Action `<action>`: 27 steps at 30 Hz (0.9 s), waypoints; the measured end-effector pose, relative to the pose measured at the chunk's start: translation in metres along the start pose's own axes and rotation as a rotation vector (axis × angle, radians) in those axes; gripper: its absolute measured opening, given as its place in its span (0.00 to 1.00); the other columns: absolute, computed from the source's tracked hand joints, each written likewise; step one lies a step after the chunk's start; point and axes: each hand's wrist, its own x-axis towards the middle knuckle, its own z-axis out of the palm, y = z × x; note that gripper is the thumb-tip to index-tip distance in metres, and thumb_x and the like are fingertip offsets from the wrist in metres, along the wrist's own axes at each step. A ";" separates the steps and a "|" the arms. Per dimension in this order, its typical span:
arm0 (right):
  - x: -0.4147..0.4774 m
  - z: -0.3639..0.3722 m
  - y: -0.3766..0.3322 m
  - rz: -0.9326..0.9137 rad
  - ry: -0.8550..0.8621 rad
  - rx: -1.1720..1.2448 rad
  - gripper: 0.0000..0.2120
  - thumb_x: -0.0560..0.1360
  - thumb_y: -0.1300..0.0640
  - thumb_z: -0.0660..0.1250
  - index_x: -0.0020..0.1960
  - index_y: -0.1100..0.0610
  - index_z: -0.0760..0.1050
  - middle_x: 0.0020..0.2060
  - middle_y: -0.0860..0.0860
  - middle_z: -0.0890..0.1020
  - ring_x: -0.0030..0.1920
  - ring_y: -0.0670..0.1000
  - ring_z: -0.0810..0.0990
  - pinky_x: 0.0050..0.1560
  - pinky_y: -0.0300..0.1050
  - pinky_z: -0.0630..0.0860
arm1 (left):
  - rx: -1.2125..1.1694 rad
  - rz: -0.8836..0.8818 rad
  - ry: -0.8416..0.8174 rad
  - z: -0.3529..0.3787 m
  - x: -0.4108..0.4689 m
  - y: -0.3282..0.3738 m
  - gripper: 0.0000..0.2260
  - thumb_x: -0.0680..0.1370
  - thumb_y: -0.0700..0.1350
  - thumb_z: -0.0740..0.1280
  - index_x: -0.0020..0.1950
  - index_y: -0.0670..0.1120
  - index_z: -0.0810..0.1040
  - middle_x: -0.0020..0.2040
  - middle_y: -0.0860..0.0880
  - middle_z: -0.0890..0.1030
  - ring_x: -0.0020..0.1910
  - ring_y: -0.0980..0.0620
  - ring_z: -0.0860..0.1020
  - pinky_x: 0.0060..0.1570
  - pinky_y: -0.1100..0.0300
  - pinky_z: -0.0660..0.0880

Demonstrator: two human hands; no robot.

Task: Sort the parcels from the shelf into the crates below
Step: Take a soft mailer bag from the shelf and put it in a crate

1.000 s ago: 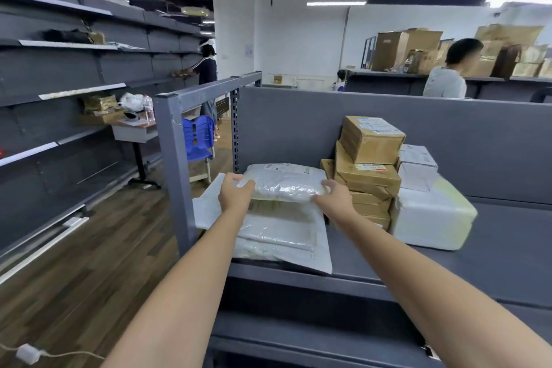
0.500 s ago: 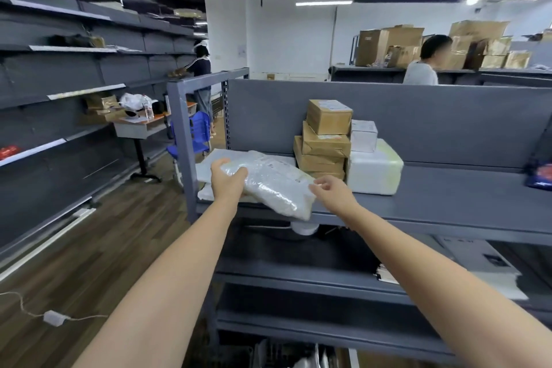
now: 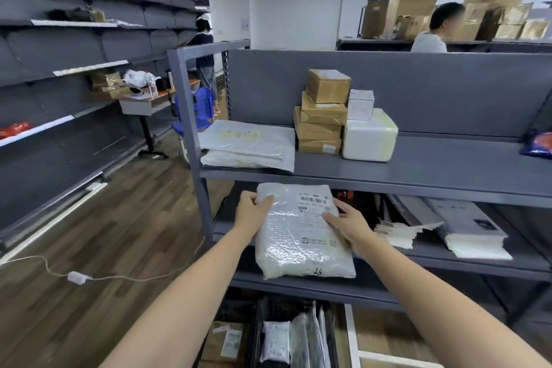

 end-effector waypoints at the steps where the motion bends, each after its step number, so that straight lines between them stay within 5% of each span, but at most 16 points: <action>1: 0.000 0.002 0.009 0.002 0.015 0.006 0.29 0.76 0.61 0.67 0.74 0.54 0.61 0.58 0.57 0.78 0.51 0.56 0.80 0.54 0.52 0.78 | 0.024 -0.031 -0.053 0.002 -0.001 -0.011 0.17 0.75 0.47 0.69 0.59 0.42 0.70 0.47 0.50 0.76 0.49 0.50 0.76 0.44 0.59 0.75; 5: 0.009 0.013 0.050 0.018 0.034 0.004 0.28 0.77 0.63 0.64 0.75 0.57 0.60 0.63 0.57 0.75 0.56 0.57 0.79 0.57 0.50 0.76 | 0.209 -0.120 -0.240 0.009 -0.008 -0.054 0.25 0.70 0.49 0.70 0.66 0.52 0.69 0.62 0.49 0.75 0.63 0.48 0.74 0.65 0.51 0.72; 7: 0.022 0.019 0.082 0.045 0.045 -0.036 0.28 0.77 0.62 0.64 0.75 0.56 0.60 0.65 0.55 0.74 0.61 0.57 0.77 0.60 0.50 0.75 | 0.239 -0.153 -0.229 0.012 -0.006 -0.086 0.21 0.72 0.45 0.71 0.63 0.49 0.70 0.63 0.48 0.76 0.61 0.48 0.75 0.64 0.50 0.72; 10: 0.047 0.032 0.141 0.073 0.035 -0.101 0.29 0.76 0.61 0.65 0.75 0.53 0.60 0.66 0.53 0.74 0.61 0.55 0.77 0.63 0.53 0.75 | 0.351 -0.173 -0.190 0.019 0.006 -0.143 0.31 0.71 0.47 0.73 0.70 0.41 0.64 0.66 0.44 0.74 0.64 0.44 0.74 0.61 0.55 0.72; 14: 0.081 0.053 0.249 0.185 0.017 -0.126 0.29 0.78 0.59 0.63 0.76 0.52 0.57 0.65 0.53 0.75 0.59 0.55 0.78 0.59 0.50 0.76 | 0.477 -0.156 -0.199 0.037 0.024 -0.251 0.23 0.74 0.45 0.70 0.66 0.42 0.67 0.63 0.45 0.76 0.60 0.47 0.76 0.53 0.59 0.71; 19: 0.121 0.080 0.410 0.255 -0.026 -0.234 0.27 0.79 0.62 0.60 0.76 0.55 0.57 0.68 0.52 0.72 0.64 0.56 0.75 0.65 0.46 0.72 | 0.595 -0.173 -0.249 0.065 0.036 -0.417 0.25 0.73 0.49 0.70 0.68 0.46 0.67 0.63 0.47 0.75 0.61 0.48 0.75 0.60 0.53 0.73; 22: 0.146 0.093 0.508 0.289 -0.026 -0.264 0.27 0.79 0.60 0.60 0.76 0.52 0.57 0.68 0.54 0.73 0.64 0.57 0.75 0.65 0.51 0.72 | 0.734 -0.174 -0.298 0.090 0.039 -0.506 0.33 0.76 0.51 0.67 0.76 0.44 0.56 0.70 0.45 0.69 0.68 0.46 0.70 0.66 0.54 0.69; 24: 0.167 0.101 0.572 0.324 -0.026 -0.291 0.26 0.79 0.59 0.61 0.75 0.54 0.59 0.65 0.54 0.75 0.61 0.57 0.77 0.63 0.51 0.74 | 0.859 -0.181 -0.334 0.105 0.042 -0.562 0.34 0.79 0.52 0.63 0.78 0.44 0.48 0.74 0.44 0.62 0.72 0.46 0.66 0.68 0.55 0.67; 27: 0.195 0.114 0.648 0.341 -0.081 -0.338 0.27 0.78 0.58 0.61 0.75 0.54 0.58 0.59 0.52 0.80 0.51 0.52 0.81 0.46 0.45 0.81 | 0.947 -0.219 -0.353 0.121 0.050 -0.636 0.33 0.80 0.51 0.60 0.78 0.44 0.45 0.77 0.43 0.58 0.73 0.45 0.64 0.68 0.54 0.67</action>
